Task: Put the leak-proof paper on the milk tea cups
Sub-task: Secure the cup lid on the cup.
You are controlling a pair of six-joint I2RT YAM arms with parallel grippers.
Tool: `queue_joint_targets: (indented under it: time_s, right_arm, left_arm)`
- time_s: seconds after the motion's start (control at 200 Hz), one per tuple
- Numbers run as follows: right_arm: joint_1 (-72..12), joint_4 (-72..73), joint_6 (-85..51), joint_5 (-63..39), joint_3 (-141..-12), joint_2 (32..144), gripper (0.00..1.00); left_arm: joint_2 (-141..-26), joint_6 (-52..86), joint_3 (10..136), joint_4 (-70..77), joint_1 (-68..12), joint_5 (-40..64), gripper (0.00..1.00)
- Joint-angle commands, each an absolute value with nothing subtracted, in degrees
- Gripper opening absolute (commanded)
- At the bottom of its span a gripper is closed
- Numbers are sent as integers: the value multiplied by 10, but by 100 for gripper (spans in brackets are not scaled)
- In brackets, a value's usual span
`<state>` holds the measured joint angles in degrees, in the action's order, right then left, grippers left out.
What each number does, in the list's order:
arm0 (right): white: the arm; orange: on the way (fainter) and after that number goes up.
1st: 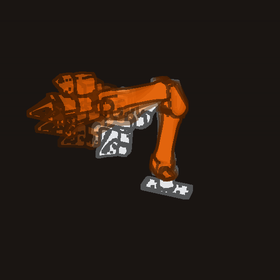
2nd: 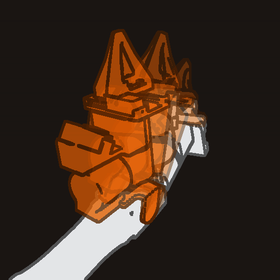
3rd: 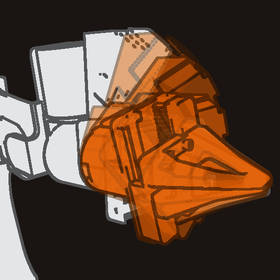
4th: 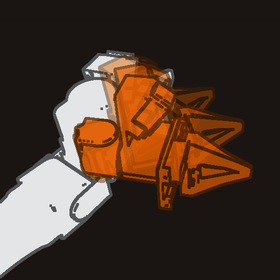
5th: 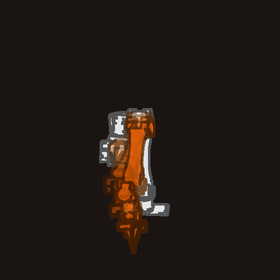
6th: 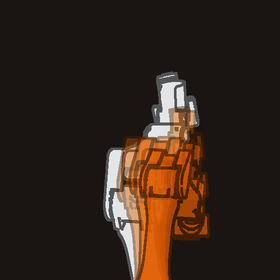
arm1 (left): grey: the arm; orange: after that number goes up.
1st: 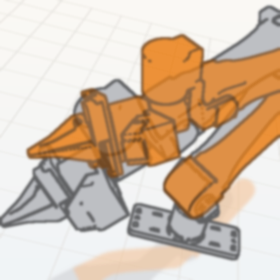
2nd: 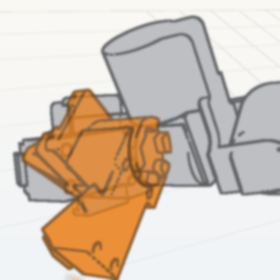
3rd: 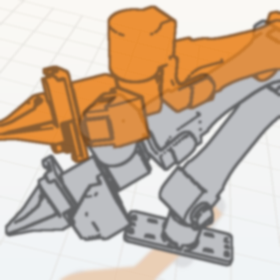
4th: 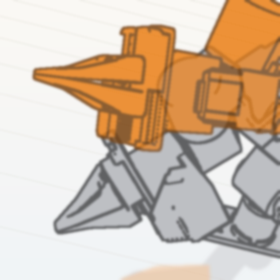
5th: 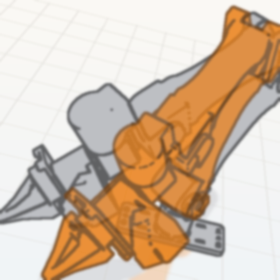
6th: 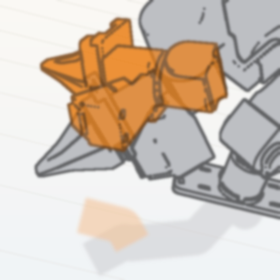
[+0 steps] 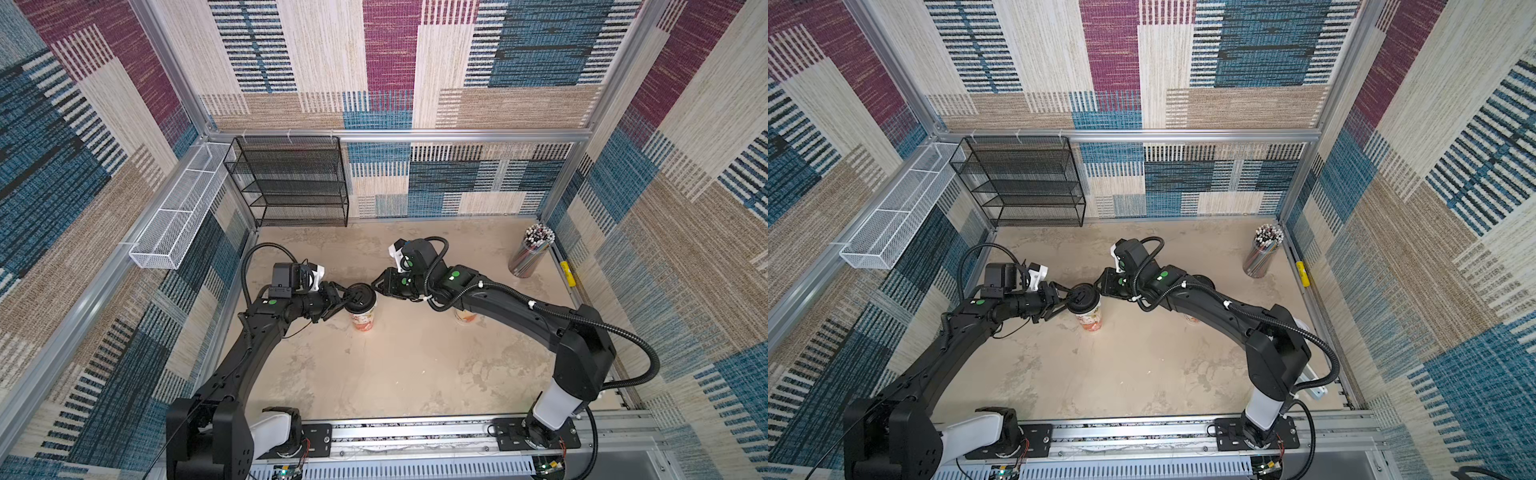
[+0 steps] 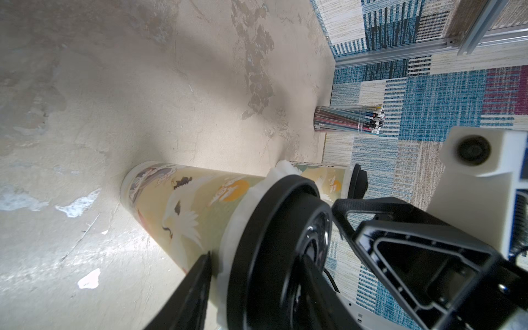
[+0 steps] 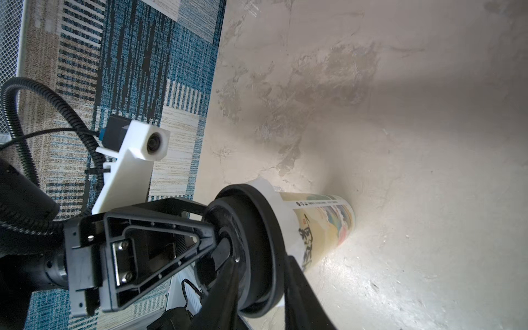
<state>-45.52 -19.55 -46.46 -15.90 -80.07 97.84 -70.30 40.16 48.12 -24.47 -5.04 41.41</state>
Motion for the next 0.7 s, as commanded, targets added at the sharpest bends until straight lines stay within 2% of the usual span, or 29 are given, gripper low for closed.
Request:
queue_joint_targets:
  time_s: [0.0, 0.516, 0.696]
  right_arm:
    - [-454, -186, -477, -165, -808, 986, 30]
    - [-452, -233, -473, -179, -826, 1035, 28]
    - [-453, -266, -467, -193, -822, 1059, 24]
  left_arm:
    - [-712, 389, 466, -402, -52, 312, 50]
    - [-714, 390, 462, -398, -52, 312, 50]
    - [-717, 389, 458, -396, -52, 312, 50]
